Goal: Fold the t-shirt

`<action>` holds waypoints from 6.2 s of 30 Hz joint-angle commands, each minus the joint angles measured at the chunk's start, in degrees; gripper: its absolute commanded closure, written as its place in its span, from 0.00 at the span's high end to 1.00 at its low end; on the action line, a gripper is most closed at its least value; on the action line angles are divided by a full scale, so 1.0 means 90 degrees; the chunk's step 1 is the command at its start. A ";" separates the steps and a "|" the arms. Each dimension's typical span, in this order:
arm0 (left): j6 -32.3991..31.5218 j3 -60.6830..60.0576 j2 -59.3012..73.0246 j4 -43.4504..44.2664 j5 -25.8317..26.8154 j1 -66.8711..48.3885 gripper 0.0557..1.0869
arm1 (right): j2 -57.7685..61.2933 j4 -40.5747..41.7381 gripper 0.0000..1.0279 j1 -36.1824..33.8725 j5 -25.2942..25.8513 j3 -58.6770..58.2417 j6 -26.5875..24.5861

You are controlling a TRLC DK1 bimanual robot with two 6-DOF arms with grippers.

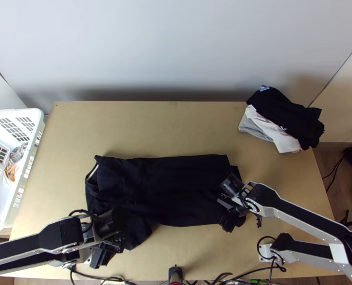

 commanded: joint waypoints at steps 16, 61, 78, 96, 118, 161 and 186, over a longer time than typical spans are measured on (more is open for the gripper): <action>-0.0176 -0.1054 0.0055 0.1809 -0.0082 -0.0929 0.95 | 0.0456 0.0642 0.96 -0.0233 0.0087 -0.0132 -0.0200; -0.0499 -0.1191 0.0211 0.2453 -0.0131 -0.0909 0.03 | -0.0872 0.1004 0.94 0.1095 0.0057 -0.0494 -0.0054; -0.0528 -0.1113 0.0163 0.2541 -0.0140 -0.0909 0.03 | -0.0989 0.1736 0.94 0.1183 0.0155 -0.0591 0.0190; -0.0499 -0.1093 0.0163 0.2502 -0.0140 -0.0900 0.03 | -0.0989 0.1316 0.89 0.1173 0.0214 -0.0611 0.0278; -0.0469 -0.1045 0.0172 0.2414 -0.0160 -0.0880 0.03 | 0.0300 0.0867 0.71 0.0568 0.0311 -0.0630 -0.0210; -0.1211 0.2393 0.1920 0.1906 0.1569 0.4393 0.03 | -0.1702 0.1248 0.03 -0.0194 0.0311 -0.0435 -0.0454; -0.1856 0.2442 0.3083 0.2277 0.1793 0.5799 0.03 | -0.0901 0.1766 0.03 -0.0584 0.0370 -0.0298 -0.0054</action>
